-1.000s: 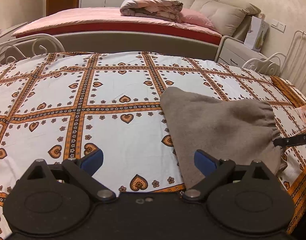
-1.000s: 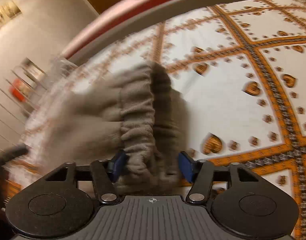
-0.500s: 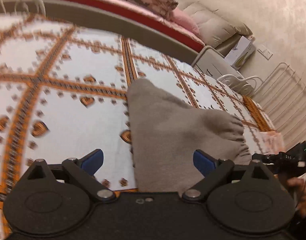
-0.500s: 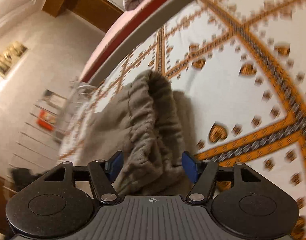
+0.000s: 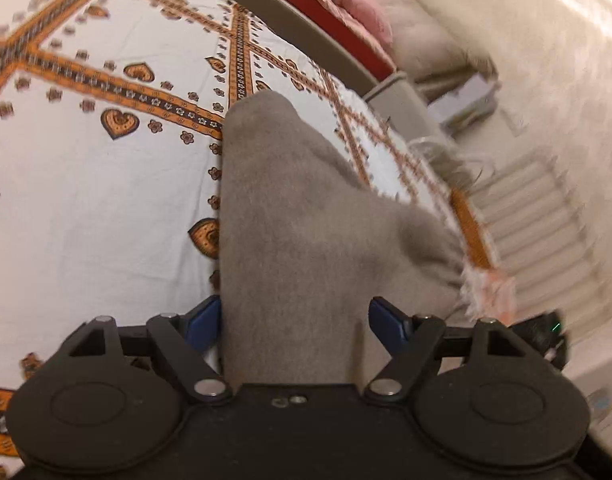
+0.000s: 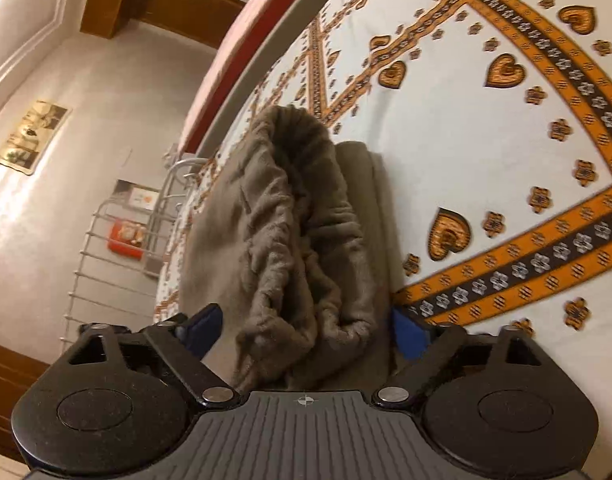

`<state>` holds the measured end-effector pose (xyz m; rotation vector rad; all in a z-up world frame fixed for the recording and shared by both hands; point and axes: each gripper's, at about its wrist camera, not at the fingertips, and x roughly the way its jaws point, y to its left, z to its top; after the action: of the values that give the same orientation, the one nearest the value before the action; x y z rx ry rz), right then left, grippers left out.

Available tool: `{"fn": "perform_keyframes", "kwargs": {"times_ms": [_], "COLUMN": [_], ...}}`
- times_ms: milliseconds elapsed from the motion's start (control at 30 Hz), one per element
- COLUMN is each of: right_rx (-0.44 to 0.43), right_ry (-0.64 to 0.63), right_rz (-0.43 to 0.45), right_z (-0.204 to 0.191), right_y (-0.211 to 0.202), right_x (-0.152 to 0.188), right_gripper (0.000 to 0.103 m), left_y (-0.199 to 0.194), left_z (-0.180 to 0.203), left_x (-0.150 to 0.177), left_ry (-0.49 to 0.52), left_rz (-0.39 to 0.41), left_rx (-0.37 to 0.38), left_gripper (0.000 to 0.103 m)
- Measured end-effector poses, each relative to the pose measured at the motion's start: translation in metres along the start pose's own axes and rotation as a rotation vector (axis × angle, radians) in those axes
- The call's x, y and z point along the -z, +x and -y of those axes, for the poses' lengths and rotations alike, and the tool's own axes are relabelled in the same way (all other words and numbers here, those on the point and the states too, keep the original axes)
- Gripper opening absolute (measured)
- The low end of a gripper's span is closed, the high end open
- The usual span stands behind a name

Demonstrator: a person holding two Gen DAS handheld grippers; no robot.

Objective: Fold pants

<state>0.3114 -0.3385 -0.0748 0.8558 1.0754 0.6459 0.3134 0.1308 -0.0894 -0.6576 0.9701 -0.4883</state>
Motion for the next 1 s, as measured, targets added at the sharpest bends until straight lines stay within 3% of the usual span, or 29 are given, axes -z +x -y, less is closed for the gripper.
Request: {"fn": "perform_keyframes", "kwargs": {"times_ms": [167,267,300,333,367,400,433,533,633,767,1000], "right_rx": [-0.073,-0.073,-0.057,-0.041,-0.026,-0.009,-0.001,-0.002,-0.038,-0.102,-0.052], "right_ry": [0.044,0.012,-0.021,-0.052,-0.084,-0.113,-0.114,-0.118,-0.168,-0.206,-0.265], "right_rz": [0.016,0.006,0.001,-0.005,-0.013,-0.023,-0.032,-0.029,-0.002,0.047,0.064], "right_z": [0.010,0.008,0.005,0.000,-0.006,-0.011,-0.011,-0.012,-0.027,-0.044,-0.067], "right_y": [0.014,0.025,0.028,0.033,0.036,0.040,0.042,0.039,0.029,0.029,0.069], "right_x": [-0.018,-0.027,-0.031,-0.032,-0.031,-0.031,-0.030,-0.029,-0.030,-0.058,-0.141], "right_gripper": [0.092,0.091,0.091,0.091,0.085,0.066,0.056,0.050,0.048,0.047,0.047], "left_y": [0.009,0.018,0.022,0.027,0.031,0.033,0.031,0.021,0.015,0.010,0.049], "left_z": [-0.022,-0.024,-0.020,-0.012,-0.003,0.002,0.000,-0.009,-0.003,0.006,0.008], "left_x": [-0.009,-0.014,-0.016,-0.018,-0.019,-0.020,-0.021,-0.022,-0.030,-0.057,-0.129], "left_ry": [-0.159,-0.188,-0.161,-0.098,-0.043,-0.011,-0.024,-0.083,-0.069,-0.053,-0.032], "left_rz": [0.044,0.062,0.056,0.045,0.035,0.034,0.040,0.068,0.093,0.190,0.257], "left_rx": [0.100,0.111,0.084,0.017,-0.031,-0.048,-0.034,0.042,0.082,0.143,0.125], "left_gripper": [0.068,0.068,0.059,0.044,0.041,0.037,0.030,0.021,0.021,0.021,0.021]}}
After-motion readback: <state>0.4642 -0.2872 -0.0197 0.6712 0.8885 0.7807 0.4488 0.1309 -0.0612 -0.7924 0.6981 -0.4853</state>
